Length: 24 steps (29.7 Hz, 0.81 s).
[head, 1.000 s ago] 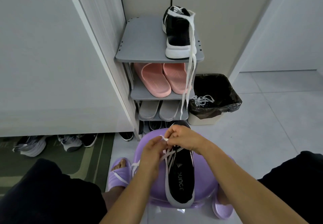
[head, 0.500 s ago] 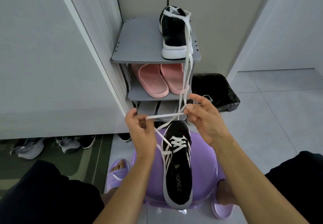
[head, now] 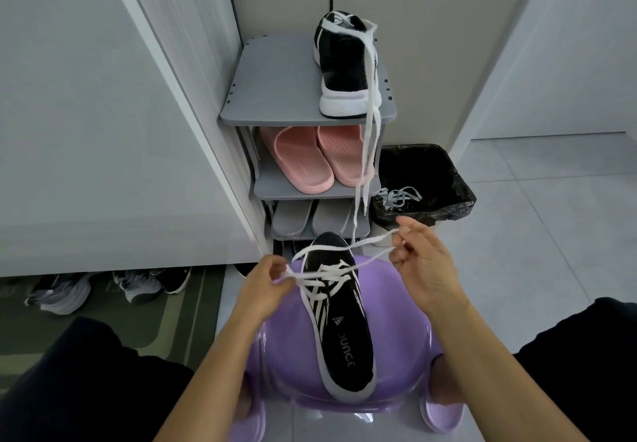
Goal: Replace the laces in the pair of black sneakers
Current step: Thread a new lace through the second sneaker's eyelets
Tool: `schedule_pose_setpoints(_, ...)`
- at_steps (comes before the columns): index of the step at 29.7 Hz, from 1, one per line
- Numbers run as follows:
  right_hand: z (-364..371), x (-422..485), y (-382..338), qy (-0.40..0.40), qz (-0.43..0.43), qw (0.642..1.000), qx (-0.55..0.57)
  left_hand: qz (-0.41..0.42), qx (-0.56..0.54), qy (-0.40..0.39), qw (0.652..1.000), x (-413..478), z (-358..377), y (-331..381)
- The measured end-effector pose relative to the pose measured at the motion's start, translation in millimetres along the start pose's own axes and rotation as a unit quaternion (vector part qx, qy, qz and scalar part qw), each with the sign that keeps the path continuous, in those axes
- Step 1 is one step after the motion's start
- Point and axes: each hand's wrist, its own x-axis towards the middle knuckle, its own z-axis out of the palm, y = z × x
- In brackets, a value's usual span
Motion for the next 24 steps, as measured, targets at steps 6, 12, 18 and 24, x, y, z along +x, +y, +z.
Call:
schedule_pose_setpoints(6, 44.4, -11.0, 9.8, -0.143, 0.009, 0.983, -0.117, 0.109, -0.174, -0.134, 0.969, -21.4, 20.9, 77.5)
schedule_pose_setpoints(12, 29.6, -2.7, 1.6, -0.066, 0.013, 0.997, -0.027, -0.003, -0.238, -0.135, 0.962, -9.5, 19.4, 65.2)
schedule_pose_setpoints(18, -1.3, 7.6, -15.7, 0.025, 0.028, 0.998, 0.056, -0.091, -0.267, 0.074, 0.957, 11.4, -51.7, 2.2)
schedule_pose_setpoints(24, 8.7, -0.4, -0.9, -0.035, 0.004, 0.996, -0.077, -0.054, 0.092, 0.069, 0.992, 11.5, -61.4, -6.7)
